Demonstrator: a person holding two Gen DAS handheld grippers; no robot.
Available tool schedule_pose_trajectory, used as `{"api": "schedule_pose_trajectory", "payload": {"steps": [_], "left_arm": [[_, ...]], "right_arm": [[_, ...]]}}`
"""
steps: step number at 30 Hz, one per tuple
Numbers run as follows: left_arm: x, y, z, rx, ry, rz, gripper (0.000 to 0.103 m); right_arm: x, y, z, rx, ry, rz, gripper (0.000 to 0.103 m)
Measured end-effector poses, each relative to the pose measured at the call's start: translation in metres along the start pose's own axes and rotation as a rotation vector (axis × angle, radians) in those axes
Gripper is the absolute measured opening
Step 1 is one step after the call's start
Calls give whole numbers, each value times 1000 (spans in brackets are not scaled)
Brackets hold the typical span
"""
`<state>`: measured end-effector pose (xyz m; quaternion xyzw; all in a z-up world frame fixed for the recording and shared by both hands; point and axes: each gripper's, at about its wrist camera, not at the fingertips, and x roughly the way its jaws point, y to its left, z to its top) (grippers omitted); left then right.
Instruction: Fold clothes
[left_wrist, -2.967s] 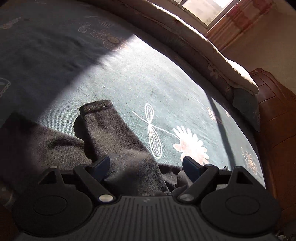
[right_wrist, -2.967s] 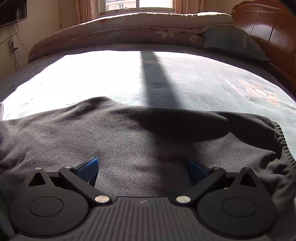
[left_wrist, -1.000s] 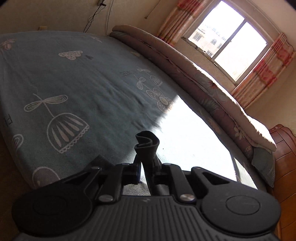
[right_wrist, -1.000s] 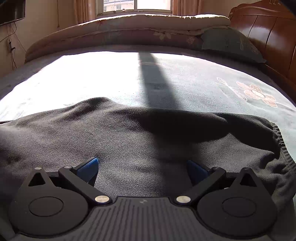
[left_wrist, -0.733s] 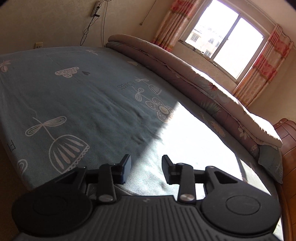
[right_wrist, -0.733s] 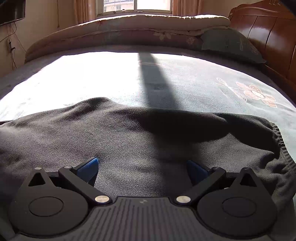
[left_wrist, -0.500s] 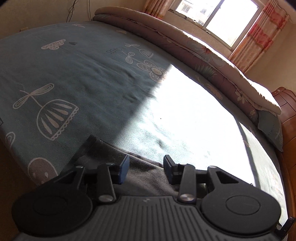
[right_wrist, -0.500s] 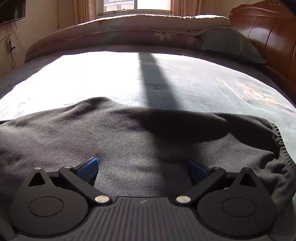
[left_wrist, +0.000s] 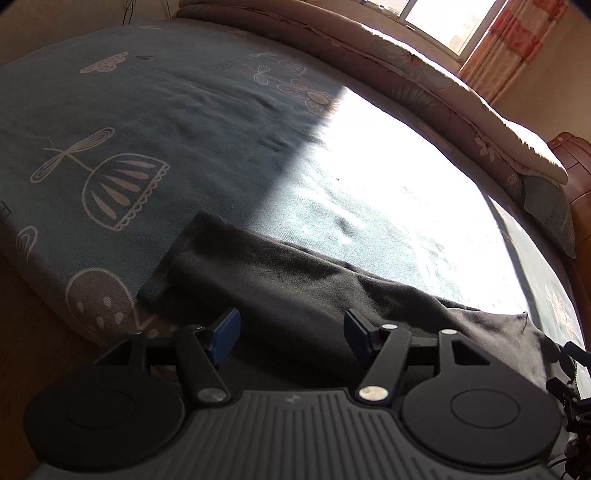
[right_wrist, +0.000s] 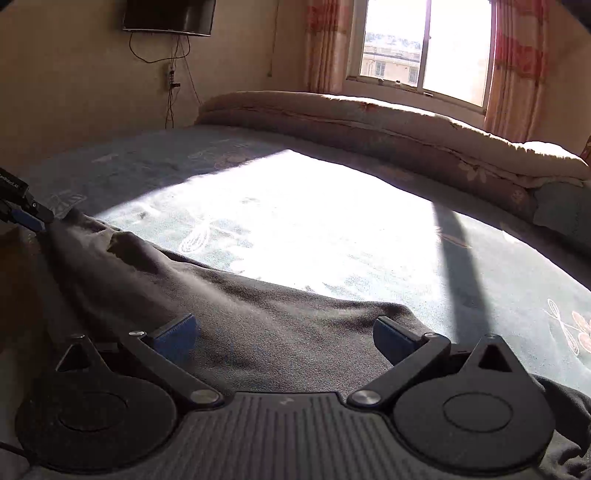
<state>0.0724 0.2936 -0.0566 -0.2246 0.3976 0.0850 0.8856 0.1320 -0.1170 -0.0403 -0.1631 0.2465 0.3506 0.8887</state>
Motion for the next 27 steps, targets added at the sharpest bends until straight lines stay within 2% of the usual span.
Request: {"api": "schedule_pose_trajectory", "payload": {"steps": [2,4,7,10,14,19,27], "left_arm": [[-10,5,1,23,-22,-1,71],[-21,12,1,27,-46,-2,73],[-35,24,0,9,-80,-7,75],[-47,42,-3,-51,-115,-23,77],[-51,61,-9,-114,-139,-42,78],[-44,71,-12,-139,-128,-60,79],[-18,73,-8,-173,-90,-159,79]], "right_arm": [[13,40,29,-136,-15,86,103],[33,79,53,-252,-23,159,103],[67,136,77,-385,-29,230,103],[100,184,90,-474,-11,280,103],[133,225,89,-575,14,275,103],[154,234,88,-620,34,246,103],[183,192,102,-452,86,209,103]]}}
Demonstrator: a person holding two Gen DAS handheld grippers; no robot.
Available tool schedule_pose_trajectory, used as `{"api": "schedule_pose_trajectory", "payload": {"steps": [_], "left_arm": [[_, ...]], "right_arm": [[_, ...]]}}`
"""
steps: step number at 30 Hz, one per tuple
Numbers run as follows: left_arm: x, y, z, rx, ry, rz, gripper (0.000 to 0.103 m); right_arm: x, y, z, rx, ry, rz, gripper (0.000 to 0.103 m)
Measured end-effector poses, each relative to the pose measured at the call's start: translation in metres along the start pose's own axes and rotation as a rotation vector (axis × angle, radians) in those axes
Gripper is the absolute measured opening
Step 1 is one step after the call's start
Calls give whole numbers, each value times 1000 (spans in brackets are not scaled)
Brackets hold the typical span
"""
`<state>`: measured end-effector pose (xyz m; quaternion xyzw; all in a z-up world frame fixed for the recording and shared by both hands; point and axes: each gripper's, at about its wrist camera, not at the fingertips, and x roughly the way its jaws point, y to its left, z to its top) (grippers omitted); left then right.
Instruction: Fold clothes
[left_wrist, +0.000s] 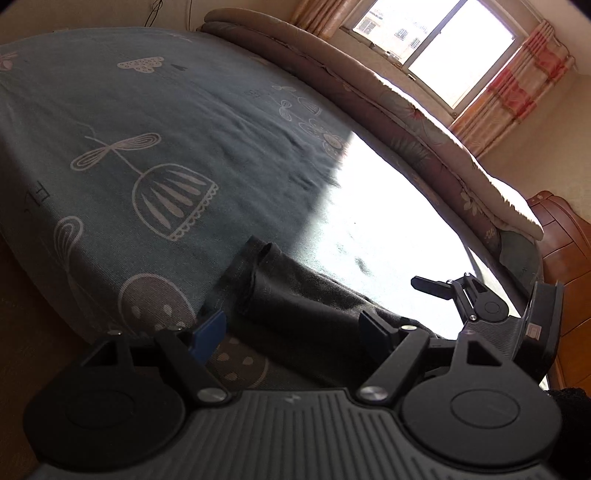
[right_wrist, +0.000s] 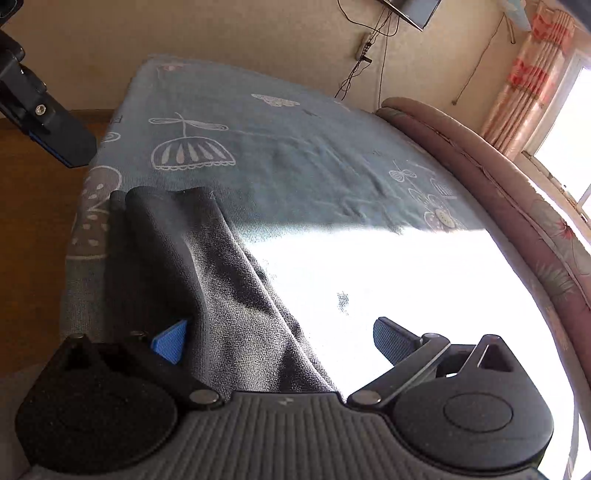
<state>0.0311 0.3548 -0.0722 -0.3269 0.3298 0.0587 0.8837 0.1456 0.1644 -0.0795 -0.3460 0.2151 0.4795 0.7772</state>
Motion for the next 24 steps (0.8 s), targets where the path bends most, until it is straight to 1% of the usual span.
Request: {"api": "schedule_pose_trajectory", "payload": {"steps": [3,7,9,12,13,15,16,19,22,24], "left_arm": [[11,4,0,-59,20,-82,79],[32,12,0,-172,43,-208,79],[45,16,2,-209,49,-239,79],[70,22,8,-271,74,-249,79],[76,22,10,-272,77,-251,79],[87,20,14,-256,76,-254,79],[94,19,18,-253,78,-267,79],[102,19,22,-267,68,-285,79],[97,18,22,-289,59,-326,79],[89,17,20,-284,51,-359,79]], "right_arm": [[10,-15,-6,79,17,20,103],[19,-42,-12,260,30,72,103],[23,-53,-17,339,39,78,103],[23,-66,-25,423,52,64,103],[22,-72,-28,451,56,66,103],[17,-77,-33,483,54,66,103],[13,-79,-35,488,49,61,103],[-5,-84,-39,497,26,63,103],[-22,-84,-46,488,17,59,103],[-33,-80,-52,480,15,56,103]]}}
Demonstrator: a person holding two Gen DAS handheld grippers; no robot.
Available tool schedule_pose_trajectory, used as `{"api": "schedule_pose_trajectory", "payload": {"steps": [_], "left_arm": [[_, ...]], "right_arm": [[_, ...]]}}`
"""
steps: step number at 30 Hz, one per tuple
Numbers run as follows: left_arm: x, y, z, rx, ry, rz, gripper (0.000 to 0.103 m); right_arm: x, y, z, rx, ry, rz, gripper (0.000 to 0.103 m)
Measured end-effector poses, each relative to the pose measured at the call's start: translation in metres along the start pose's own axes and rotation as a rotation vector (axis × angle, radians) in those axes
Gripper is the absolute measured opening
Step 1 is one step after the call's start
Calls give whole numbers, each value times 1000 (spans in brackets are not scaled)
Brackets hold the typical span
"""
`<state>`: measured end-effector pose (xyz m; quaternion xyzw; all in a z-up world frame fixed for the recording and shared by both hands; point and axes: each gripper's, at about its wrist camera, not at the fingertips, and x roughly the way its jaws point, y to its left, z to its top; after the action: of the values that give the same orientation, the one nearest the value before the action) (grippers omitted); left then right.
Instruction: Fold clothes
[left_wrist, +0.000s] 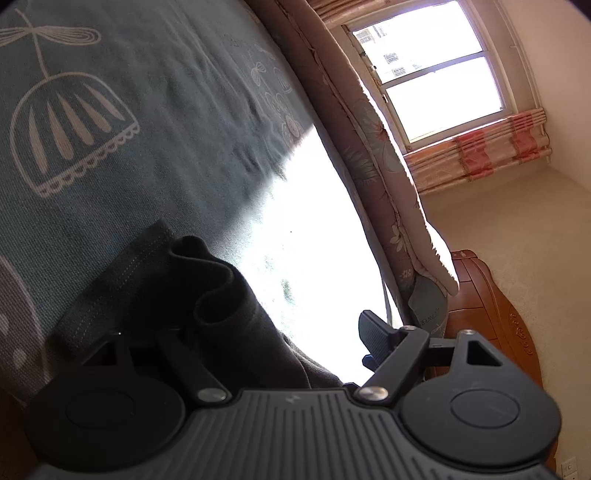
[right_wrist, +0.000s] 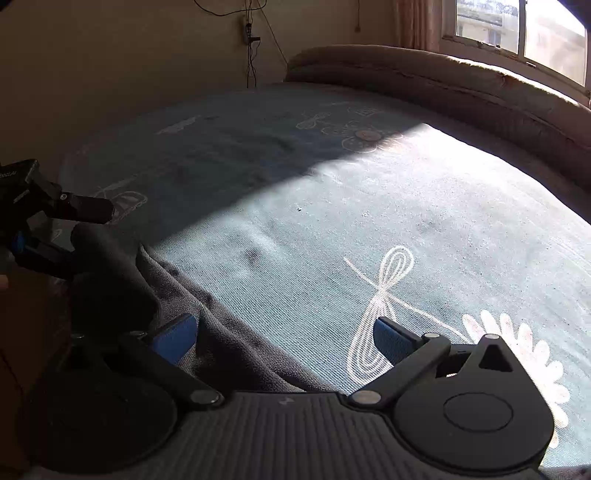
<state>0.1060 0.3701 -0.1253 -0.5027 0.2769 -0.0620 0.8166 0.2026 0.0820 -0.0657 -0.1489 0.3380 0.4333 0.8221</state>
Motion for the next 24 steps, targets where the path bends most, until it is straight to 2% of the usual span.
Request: {"api": "schedule_pose_trajectory", "payload": {"steps": [6,8,11,12,14,16,19,24], "left_arm": [[-17,-8,-4,14,-38,-85,79],[-19,-9,-1,24,-58,-79,79],[-15,-5,1,53,-72,-4,75],[-13,-1,1,55,-74,18,72],[-9,6,0,57,-79,59,29],[-9,9,-3,59,-91,98,13],[-15,5,-9,86,-112,123,3],[-40,-14,-7,153,-148,144,2]], "right_arm": [[-13,4,-14,-4,-3,-8,103],[-16,6,-16,-3,-3,-2,103],[-25,14,-19,-12,-10,15,103],[-28,16,-20,-20,-13,21,103],[-34,22,-22,-42,-18,22,103],[-39,26,-24,-67,-17,9,103],[-46,30,-29,-98,-16,-5,103],[-58,29,-39,-112,-8,-31,103]]}}
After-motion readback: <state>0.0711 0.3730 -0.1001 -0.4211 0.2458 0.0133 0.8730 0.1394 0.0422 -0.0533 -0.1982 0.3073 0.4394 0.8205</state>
